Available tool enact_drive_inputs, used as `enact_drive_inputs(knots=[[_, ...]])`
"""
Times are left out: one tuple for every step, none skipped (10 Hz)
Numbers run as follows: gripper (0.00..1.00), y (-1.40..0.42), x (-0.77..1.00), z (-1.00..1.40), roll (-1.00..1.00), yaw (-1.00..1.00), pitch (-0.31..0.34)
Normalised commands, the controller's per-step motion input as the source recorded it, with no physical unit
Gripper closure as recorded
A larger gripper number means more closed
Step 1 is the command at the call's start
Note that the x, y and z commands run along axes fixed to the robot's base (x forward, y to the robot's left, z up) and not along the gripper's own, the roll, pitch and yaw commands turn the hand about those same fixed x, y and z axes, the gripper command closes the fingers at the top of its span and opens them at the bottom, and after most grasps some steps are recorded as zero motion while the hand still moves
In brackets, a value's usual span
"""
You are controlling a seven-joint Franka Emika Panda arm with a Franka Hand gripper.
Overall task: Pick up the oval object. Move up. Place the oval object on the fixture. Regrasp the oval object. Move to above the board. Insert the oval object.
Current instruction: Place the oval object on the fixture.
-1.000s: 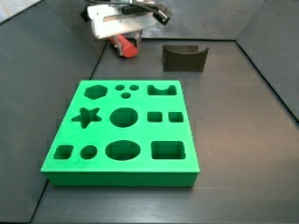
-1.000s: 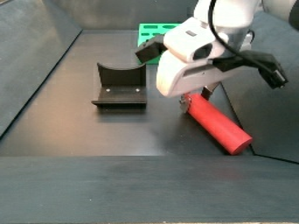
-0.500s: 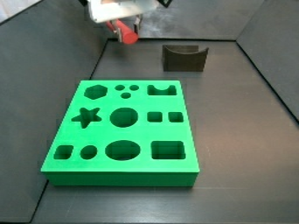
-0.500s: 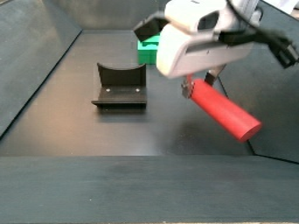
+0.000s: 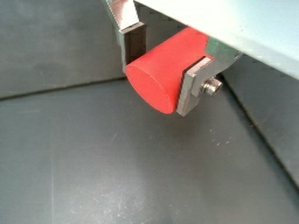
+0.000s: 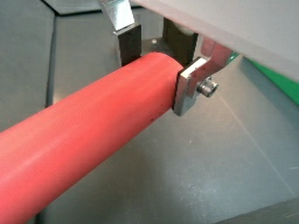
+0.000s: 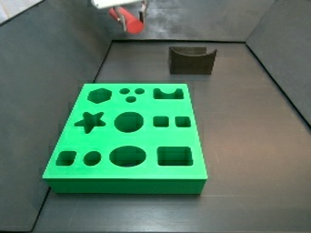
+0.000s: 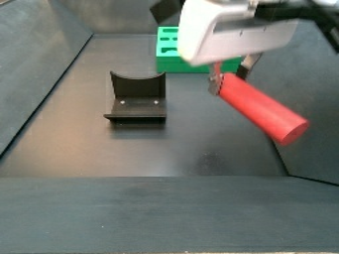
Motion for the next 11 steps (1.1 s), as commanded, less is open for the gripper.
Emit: enact_drive_inputs(knots=[[1.0,-0.02,-0.02,1.0,-0.07,0.02,0.013],[1.0,-0.02,-0.02,1.0,-0.08,0.03,0.013],[1.0,-0.02,-0.02,0.94,-0.09,0.02,0.012],[1.0,-0.02,-0.01,0.75,-0.11,0.02,0.012],[1.0,-0.02,-0.01,0.6,-0.12,0.01,0.015],[1.0,-0.01,0.0,0.46,-0.13,0.01,0.022],[1.0,-0.01,0.0,0.31,-0.14,0.0,0.027],[1.0,-0.65,1.0,-0.36,-0.03,-1.0,-0.001],[1.0,-0.63,1.0,-0.42,-0.03,-1.0,-0.001],[1.0,-0.53,1.0,-0.38,-0.02,-1.0,-0.009],[1.0,-0.46,1.0,-0.34,-0.01,-1.0,-0.001]])
